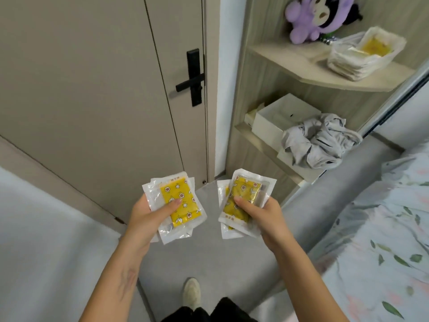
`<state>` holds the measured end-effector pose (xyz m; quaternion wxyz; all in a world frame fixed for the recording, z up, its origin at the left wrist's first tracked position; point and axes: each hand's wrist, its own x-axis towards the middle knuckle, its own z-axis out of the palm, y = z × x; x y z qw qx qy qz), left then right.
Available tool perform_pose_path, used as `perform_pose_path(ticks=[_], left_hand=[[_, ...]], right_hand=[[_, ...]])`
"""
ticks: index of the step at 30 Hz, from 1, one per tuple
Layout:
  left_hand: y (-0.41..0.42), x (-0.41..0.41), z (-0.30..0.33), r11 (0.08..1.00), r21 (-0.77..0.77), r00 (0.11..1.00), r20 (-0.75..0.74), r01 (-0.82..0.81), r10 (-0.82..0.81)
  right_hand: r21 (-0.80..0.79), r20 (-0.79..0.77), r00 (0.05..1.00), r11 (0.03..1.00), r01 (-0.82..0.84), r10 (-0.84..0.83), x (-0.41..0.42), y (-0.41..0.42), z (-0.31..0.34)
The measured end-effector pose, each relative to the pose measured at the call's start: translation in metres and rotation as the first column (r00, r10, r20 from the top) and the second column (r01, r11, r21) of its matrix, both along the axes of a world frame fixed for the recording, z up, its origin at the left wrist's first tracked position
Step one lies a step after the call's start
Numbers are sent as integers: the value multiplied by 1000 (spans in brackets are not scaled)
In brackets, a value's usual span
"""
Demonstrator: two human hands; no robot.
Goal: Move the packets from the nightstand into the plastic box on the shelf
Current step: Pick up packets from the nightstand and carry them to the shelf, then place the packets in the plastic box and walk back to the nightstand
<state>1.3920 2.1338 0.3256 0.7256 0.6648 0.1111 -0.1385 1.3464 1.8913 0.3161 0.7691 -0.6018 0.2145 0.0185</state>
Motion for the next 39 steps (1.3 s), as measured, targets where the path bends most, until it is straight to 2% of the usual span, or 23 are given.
perform_pose_path(ticks=[6,14,26,32,37,39], left_hand=[[-39,114,11,980,5,980,16,200,-200],[-169,195,15,900,-35,901,6,434,-434],[-381,272,54,816,-102,822,77,569,-564],[-448,308,90,776,-72,775,155,627,-612],[-504,335,111,740,-25,722,245,672,-647],[-525,341,119,716,7,684,289,698,-670]], right_hand=[[-27,2,988,988,153,-153,65,-30,10],[-73,10,928,925,373,-373,110,-119,28],[-141,56,888,877,460,-457,165,-310,71],[24,133,852,861,508,-507,187,-376,110],[268,212,859,873,409,-467,217,-408,142],[297,245,859,878,376,-450,236,-410,152]])
